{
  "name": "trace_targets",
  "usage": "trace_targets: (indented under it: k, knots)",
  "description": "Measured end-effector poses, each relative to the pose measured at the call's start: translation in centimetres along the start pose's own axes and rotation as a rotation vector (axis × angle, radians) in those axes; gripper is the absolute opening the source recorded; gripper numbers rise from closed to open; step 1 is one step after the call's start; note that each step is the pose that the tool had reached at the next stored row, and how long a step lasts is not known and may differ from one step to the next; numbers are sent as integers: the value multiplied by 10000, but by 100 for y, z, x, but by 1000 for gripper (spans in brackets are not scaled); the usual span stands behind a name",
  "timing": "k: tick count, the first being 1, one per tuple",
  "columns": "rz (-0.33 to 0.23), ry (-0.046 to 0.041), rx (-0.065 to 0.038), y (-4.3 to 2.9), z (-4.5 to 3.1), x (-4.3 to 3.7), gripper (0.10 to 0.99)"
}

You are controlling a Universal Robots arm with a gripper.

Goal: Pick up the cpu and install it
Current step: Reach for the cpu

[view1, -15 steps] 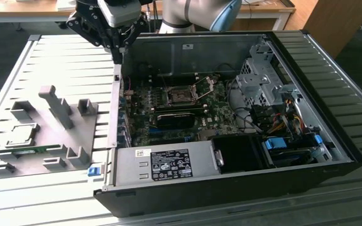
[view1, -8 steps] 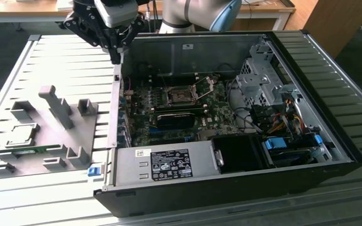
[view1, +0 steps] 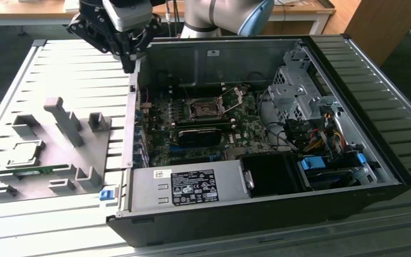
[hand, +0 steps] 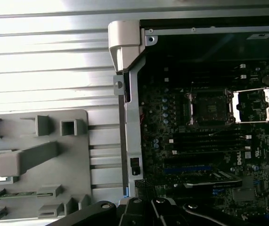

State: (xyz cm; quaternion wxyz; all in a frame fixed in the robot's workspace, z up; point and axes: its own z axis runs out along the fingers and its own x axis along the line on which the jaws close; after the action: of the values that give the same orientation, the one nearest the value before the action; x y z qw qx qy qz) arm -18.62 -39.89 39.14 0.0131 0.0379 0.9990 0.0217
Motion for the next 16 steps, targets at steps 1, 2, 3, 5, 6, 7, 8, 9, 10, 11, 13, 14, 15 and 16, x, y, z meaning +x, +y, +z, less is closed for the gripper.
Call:
trace_targets:
  k: [1,2,3,5,6,7,8,9,10,11,13,14,15,16]
  knots:
    - [0,0,1,-1,0,6,106]
    - [0,0,0,-1,0,14,106]
    - [0,0,1,-2,0,20,106]
    - [0,0,1,-3,0,33,106]
    - [0,0,1,-3,0,40,106]
    - [0,0,1,-4,0,46,106]
    - [-1,0,1,-4,0,52,106]
    - [0,0,1,-4,0,57,106]
    - [-1,0,1,-5,0,63,106]
    - [0,1,1,-5,0,69,106]
    - [-1,0,1,-6,0,80,106]
    - [-1,1,1,-7,1,85,106]
    - [-1,0,1,-7,1,90,106]
    - [-1,0,1,-7,1,95,106]
